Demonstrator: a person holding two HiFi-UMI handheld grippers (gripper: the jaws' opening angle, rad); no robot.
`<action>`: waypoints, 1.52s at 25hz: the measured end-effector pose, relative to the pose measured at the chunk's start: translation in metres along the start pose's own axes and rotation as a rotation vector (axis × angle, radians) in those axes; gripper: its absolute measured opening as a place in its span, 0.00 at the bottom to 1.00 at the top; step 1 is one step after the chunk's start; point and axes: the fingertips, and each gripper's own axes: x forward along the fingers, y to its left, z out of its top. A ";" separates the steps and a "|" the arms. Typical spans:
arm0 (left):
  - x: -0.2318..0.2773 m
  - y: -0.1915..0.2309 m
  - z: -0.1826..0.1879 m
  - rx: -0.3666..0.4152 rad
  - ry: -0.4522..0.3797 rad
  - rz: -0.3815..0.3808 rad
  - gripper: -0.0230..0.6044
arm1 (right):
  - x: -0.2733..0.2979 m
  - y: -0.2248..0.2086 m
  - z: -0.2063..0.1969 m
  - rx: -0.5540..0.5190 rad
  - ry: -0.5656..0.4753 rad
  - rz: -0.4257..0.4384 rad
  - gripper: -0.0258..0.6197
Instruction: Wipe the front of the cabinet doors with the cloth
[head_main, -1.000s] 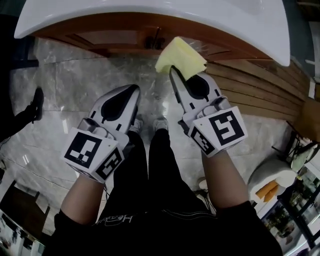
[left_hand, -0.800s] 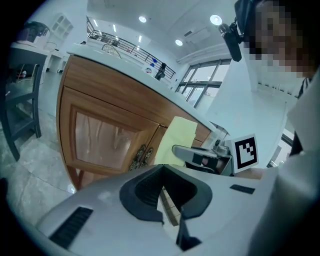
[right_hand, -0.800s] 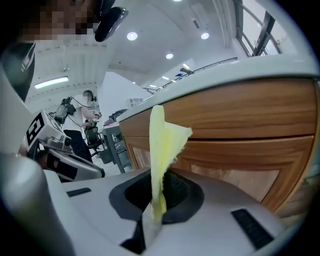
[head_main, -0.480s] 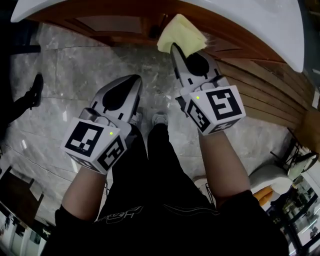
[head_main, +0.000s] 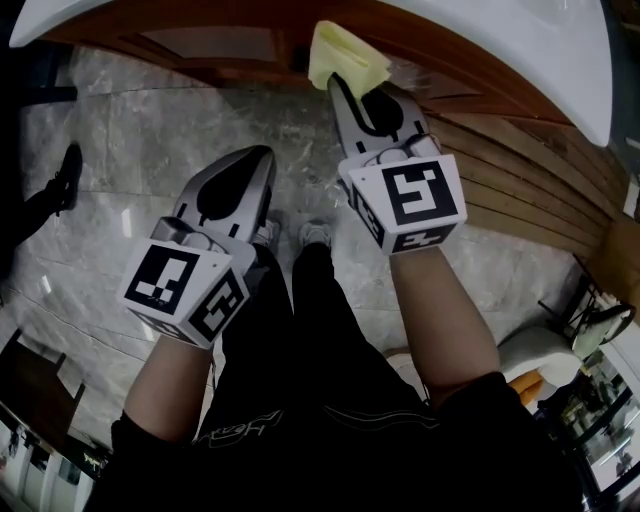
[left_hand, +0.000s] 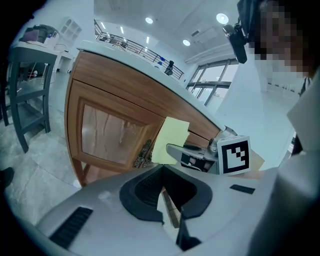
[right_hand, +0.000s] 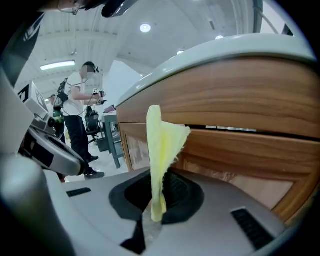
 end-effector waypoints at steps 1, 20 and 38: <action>0.000 0.001 0.000 -0.002 -0.001 0.004 0.05 | 0.001 0.000 0.001 -0.009 -0.001 -0.005 0.10; 0.003 -0.005 -0.003 0.016 0.026 -0.008 0.05 | -0.008 -0.027 -0.003 -0.007 -0.022 -0.100 0.10; 0.021 -0.032 -0.009 0.041 0.049 -0.039 0.05 | -0.045 -0.065 -0.021 0.035 -0.025 -0.172 0.10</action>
